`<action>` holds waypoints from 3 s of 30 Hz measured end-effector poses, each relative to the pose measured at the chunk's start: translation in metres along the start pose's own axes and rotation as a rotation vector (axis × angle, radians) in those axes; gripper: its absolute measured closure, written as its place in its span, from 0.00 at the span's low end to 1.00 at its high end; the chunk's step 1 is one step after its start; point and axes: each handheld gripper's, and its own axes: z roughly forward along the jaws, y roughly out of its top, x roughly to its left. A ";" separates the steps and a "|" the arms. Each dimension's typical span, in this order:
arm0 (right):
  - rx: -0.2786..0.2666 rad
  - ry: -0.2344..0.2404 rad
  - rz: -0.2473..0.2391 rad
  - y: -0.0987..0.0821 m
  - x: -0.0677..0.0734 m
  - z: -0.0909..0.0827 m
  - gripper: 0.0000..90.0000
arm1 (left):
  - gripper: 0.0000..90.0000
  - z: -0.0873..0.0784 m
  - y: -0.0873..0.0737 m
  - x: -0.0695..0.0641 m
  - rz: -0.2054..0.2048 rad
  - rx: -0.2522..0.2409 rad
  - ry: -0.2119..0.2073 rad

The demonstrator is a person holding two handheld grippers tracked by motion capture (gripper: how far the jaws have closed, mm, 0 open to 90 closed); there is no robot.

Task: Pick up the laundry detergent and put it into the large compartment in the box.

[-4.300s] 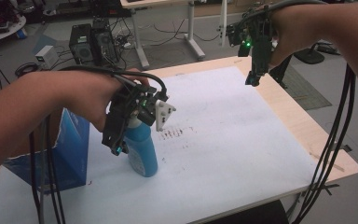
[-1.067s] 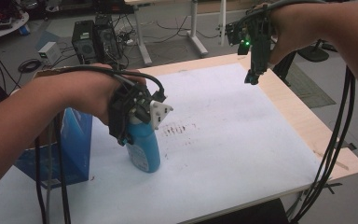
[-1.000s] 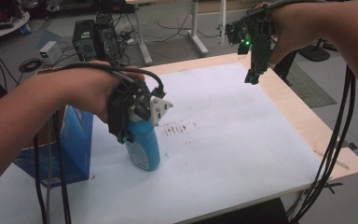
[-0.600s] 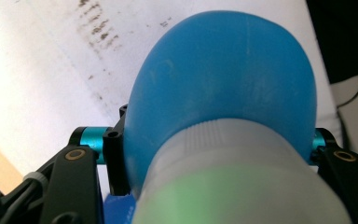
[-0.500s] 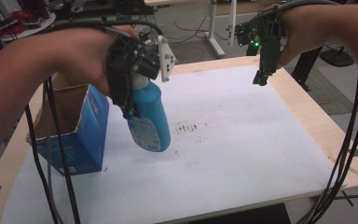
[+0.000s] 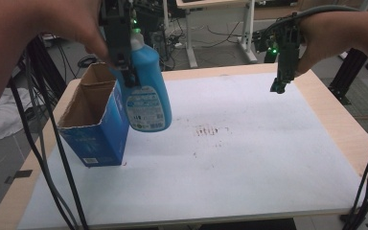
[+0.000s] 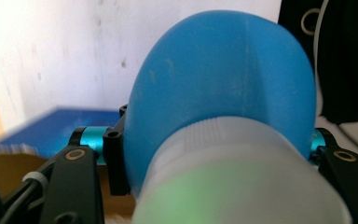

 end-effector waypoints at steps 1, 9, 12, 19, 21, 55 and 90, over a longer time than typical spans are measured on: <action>0.001 0.000 -0.006 0.001 0.000 0.000 0.03 | 0.42 -0.003 -0.004 0.002 -0.036 -0.001 -0.002; -0.004 0.005 -0.033 0.008 0.003 -0.001 0.03 | 0.42 -0.028 -0.037 0.013 -0.305 -0.024 0.000; 0.002 0.007 -0.049 0.010 0.004 0.000 0.03 | 0.42 -0.036 -0.049 0.016 -0.391 -0.031 -0.007; -0.003 0.004 -0.061 0.012 0.007 -0.004 0.03 | 0.42 -0.052 -0.084 0.026 -0.660 -0.056 -0.003; -0.001 0.004 -0.061 0.013 0.007 -0.005 0.03 | 0.42 -0.052 -0.092 0.028 -0.726 -0.061 0.010; -0.004 -0.009 -0.059 0.014 0.006 -0.003 0.03 | 0.42 0.005 -0.133 0.070 -0.933 0.008 0.013; 0.010 0.002 -0.069 0.022 0.006 0.002 0.03 | 0.42 0.130 -0.132 0.085 -0.737 0.019 -0.021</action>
